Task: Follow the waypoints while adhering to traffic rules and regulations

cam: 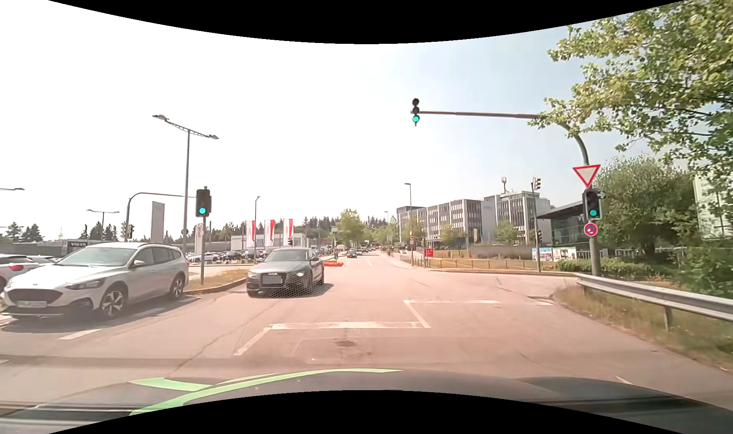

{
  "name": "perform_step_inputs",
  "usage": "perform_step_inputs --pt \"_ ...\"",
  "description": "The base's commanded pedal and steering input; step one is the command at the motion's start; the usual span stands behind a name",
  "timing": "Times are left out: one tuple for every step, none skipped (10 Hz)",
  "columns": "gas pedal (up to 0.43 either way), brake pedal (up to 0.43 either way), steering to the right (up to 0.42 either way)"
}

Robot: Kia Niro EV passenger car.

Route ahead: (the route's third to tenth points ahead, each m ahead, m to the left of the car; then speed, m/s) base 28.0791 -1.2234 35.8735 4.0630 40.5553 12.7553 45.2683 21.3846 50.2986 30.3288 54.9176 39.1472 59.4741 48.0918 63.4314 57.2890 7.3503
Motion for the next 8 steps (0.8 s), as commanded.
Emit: perform_step_inputs --pt "0.087 0.000 0.003" --pt "0.087 0.000 0.003" --pt "0.087 0.000 0.004" --pt "0.087 0.000 0.003" --pt "0.087 0.000 0.002" --pt "0.087 0.000 0.001" --pt "0.087 0.000 0.002" --pt "0.087 0.000 0.002"
